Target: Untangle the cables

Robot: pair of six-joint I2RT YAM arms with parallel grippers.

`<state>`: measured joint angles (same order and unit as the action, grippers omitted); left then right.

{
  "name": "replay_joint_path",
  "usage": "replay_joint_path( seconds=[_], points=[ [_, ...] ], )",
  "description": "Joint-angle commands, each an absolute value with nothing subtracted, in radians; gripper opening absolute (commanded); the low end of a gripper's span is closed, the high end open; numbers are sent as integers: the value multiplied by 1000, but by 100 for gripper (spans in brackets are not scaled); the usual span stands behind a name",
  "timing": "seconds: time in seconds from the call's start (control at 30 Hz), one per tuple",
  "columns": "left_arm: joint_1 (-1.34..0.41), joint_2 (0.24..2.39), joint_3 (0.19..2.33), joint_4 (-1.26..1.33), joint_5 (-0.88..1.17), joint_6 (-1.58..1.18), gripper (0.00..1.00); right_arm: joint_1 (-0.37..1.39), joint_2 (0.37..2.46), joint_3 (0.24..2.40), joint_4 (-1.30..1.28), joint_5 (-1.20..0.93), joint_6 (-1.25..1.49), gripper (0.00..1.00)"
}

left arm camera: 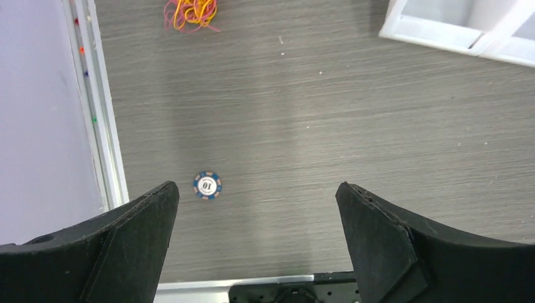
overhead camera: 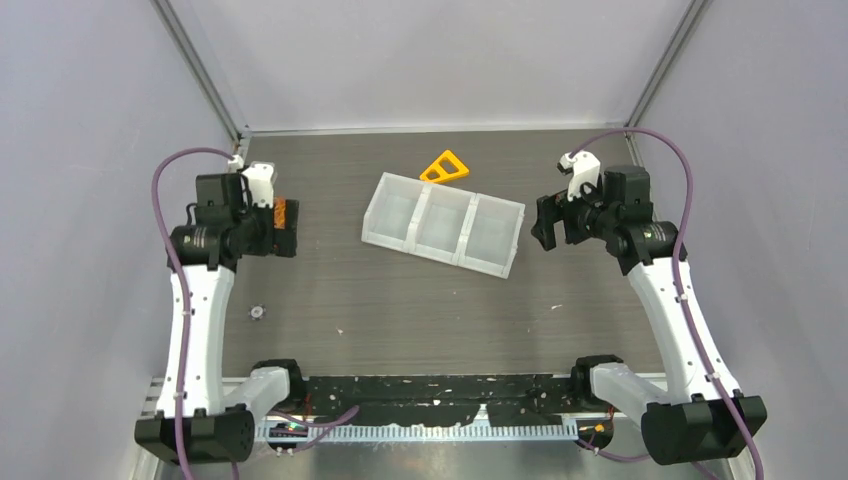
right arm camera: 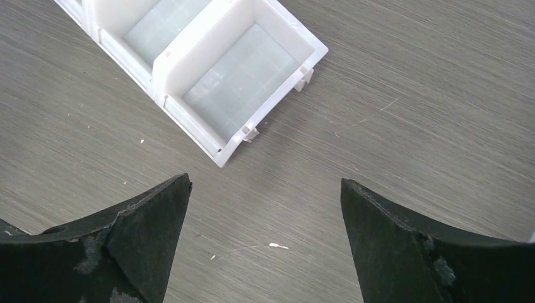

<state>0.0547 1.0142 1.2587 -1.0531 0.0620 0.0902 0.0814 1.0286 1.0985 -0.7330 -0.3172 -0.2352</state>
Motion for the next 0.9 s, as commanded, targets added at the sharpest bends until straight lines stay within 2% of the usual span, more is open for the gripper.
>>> replay_joint_path(
  seconds=[0.0, 0.27, 0.47, 0.57, 0.77, 0.87],
  points=[
    [80, 1166, 1364, -1083, 47, 165, 99, 86, 1059, 1166, -737, -378, -257, 95],
    [142, 1578, 1658, -1092, 23, 316, 99, 87, 1119, 1165, -746, -413, -272, 95],
    [207, 1872, 1906, -1136, 107, 346, 98, 89, 1164, 1179, -756, -424, -281, 95],
    [209, 1982, 1968, -1140, 114, 349, 94, 90, 1187, 1191, -757, -427, -286, 95],
    [207, 2116, 1983, -1117, 121, 333, 75, 95, 1224, 1212, -758, -444, -284, 95],
    [207, 2149, 1975, -1091, 119, 325, 69, 101, 1233, 1217, -757, -452, -280, 95]
  ],
)
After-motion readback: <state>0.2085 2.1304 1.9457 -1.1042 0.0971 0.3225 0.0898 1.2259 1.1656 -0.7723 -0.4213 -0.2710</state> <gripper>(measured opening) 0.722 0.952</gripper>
